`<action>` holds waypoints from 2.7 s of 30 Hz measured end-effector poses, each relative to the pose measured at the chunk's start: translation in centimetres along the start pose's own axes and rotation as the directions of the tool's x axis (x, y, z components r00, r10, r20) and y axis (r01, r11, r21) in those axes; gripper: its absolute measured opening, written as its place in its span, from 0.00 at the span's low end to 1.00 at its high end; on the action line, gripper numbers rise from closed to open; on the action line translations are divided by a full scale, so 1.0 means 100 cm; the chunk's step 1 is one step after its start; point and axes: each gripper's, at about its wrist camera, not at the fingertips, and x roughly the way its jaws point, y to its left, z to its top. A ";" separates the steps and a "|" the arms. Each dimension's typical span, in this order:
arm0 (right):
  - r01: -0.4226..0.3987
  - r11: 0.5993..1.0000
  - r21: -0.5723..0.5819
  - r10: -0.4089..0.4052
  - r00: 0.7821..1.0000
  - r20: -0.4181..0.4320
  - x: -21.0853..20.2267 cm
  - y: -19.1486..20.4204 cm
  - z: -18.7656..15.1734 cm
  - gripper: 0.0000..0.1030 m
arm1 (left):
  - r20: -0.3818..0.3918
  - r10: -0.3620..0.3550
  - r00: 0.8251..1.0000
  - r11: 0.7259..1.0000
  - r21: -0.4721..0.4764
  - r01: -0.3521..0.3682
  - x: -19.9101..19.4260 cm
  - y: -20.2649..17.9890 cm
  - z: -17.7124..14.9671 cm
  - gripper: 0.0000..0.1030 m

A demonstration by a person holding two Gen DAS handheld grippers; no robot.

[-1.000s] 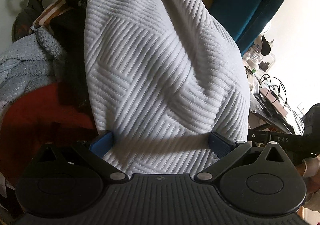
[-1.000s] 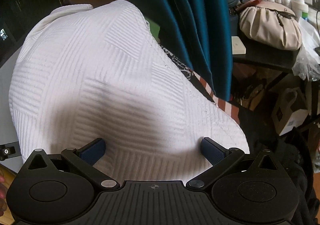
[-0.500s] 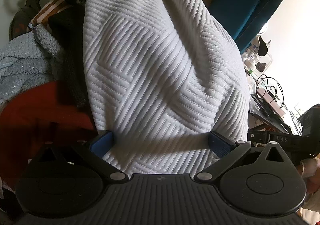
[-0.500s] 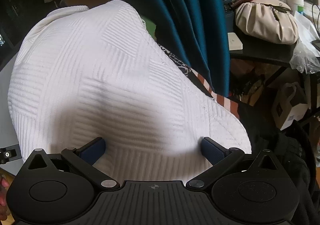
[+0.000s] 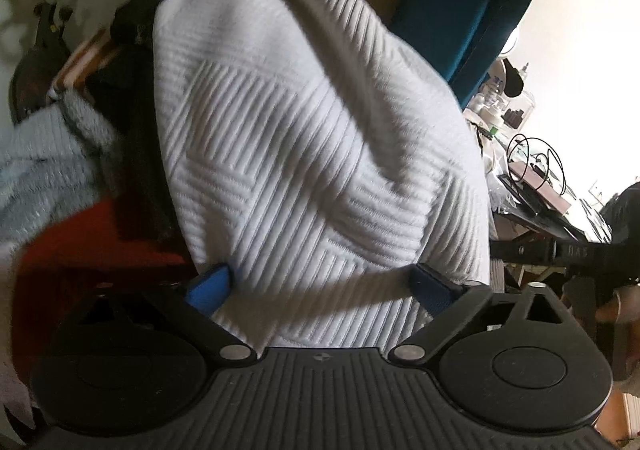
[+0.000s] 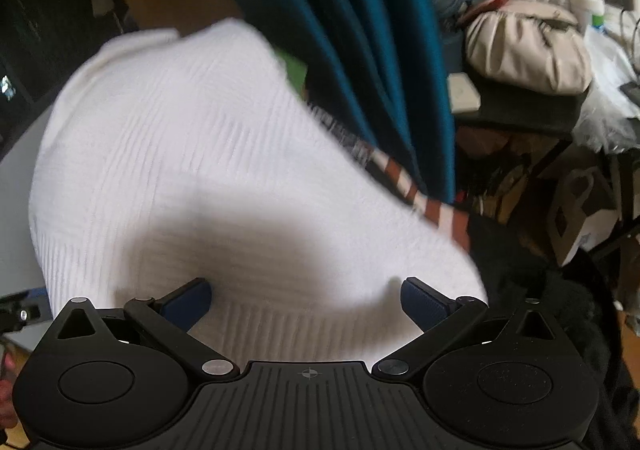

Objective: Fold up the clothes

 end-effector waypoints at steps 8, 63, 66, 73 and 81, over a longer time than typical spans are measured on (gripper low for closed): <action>-0.001 0.983 0.185 -0.006 0.999 0.034 0.018 -0.048 0.018 0.99 | 0.116 0.079 0.990 0.997 -0.026 -0.076 -0.027 -0.013 0.028 0.90; -0.118 0.982 0.145 0.103 0.989 0.107 -0.017 -0.046 -0.007 0.84 | 0.048 0.056 0.997 0.984 0.168 -0.063 -0.083 -0.039 0.024 0.12; -0.122 0.982 0.147 0.108 0.989 0.097 -0.010 -0.045 -0.004 0.87 | 0.049 0.068 0.996 0.986 0.148 -0.075 -0.077 -0.034 0.023 0.13; -0.176 0.980 0.096 0.168 0.982 0.087 -0.013 -0.035 -0.010 0.38 | 0.054 0.119 0.991 0.978 0.168 -0.126 -0.078 -0.034 0.026 0.38; -0.177 0.980 0.086 0.169 0.981 0.093 -0.033 -0.040 -0.019 0.12 | 0.201 0.148 0.968 0.941 0.273 -0.200 -0.095 -0.045 0.060 0.54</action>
